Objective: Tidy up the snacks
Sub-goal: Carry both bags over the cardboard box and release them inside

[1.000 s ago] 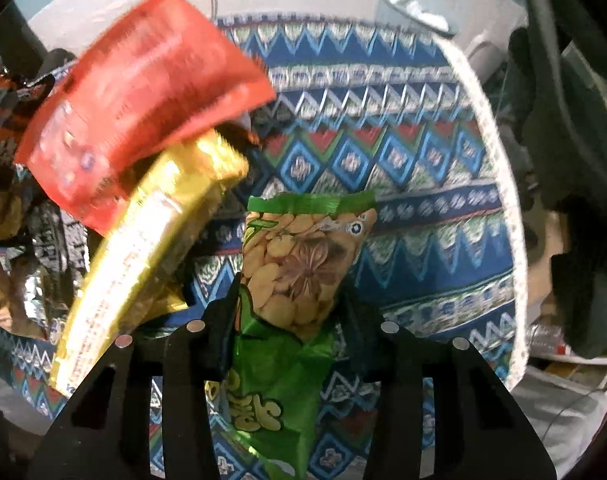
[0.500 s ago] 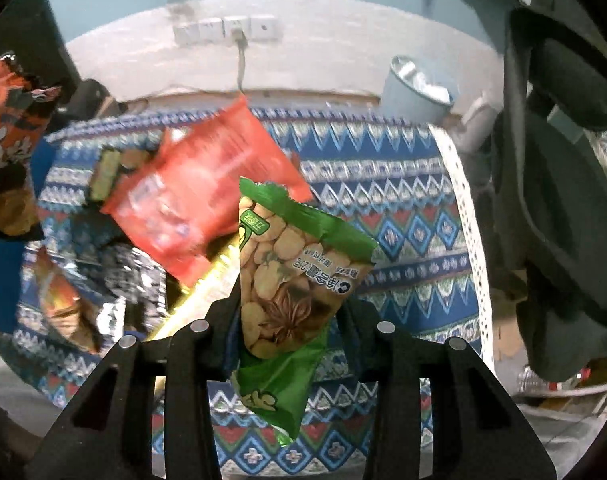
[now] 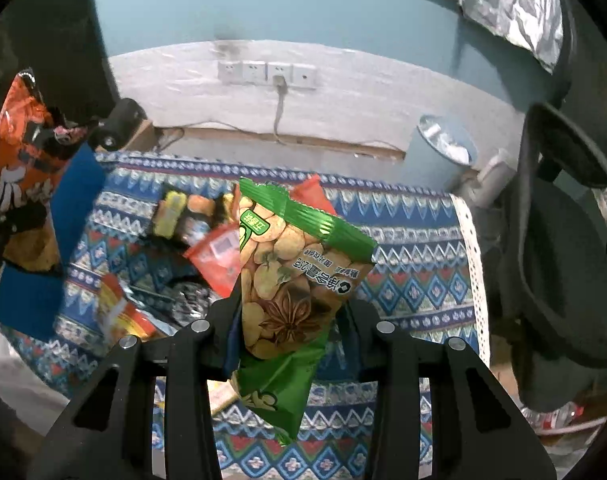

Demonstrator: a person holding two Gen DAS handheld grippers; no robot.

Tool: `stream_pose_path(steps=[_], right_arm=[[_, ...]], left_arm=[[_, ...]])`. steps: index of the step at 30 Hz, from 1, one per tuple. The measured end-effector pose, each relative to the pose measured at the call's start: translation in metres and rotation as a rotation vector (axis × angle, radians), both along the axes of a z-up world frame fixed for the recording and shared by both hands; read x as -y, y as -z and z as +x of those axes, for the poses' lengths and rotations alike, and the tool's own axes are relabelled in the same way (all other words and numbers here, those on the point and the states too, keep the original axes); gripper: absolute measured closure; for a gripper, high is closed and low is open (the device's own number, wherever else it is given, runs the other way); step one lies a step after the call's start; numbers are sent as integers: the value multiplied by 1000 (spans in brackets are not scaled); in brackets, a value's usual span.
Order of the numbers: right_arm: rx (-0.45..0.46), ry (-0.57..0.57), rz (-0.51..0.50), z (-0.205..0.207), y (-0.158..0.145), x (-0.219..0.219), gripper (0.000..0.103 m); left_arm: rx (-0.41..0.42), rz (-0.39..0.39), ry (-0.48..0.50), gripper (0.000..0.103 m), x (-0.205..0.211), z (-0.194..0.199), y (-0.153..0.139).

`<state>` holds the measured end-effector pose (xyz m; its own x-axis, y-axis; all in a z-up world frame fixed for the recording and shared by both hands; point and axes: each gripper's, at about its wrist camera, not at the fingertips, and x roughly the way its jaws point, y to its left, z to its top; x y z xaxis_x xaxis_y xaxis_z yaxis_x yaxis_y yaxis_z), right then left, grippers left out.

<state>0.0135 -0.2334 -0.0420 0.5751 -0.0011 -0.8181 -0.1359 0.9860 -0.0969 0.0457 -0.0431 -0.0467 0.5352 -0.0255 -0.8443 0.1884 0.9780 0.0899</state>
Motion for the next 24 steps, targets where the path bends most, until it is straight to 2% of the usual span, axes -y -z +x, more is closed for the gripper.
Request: stream_pose_path(steps=[9, 17, 24], right_arm=[[44, -69, -5, 5, -21, -40, 64], [71, -147, 4, 13, -34, -84, 64], [92, -216, 19, 20, -46, -127, 64]], left_arm=[[28, -2, -39, 52, -30, -13, -9], [28, -38, -104, 52, -69, -22, -12], [43, -24, -163, 52, -101, -27, -13]])
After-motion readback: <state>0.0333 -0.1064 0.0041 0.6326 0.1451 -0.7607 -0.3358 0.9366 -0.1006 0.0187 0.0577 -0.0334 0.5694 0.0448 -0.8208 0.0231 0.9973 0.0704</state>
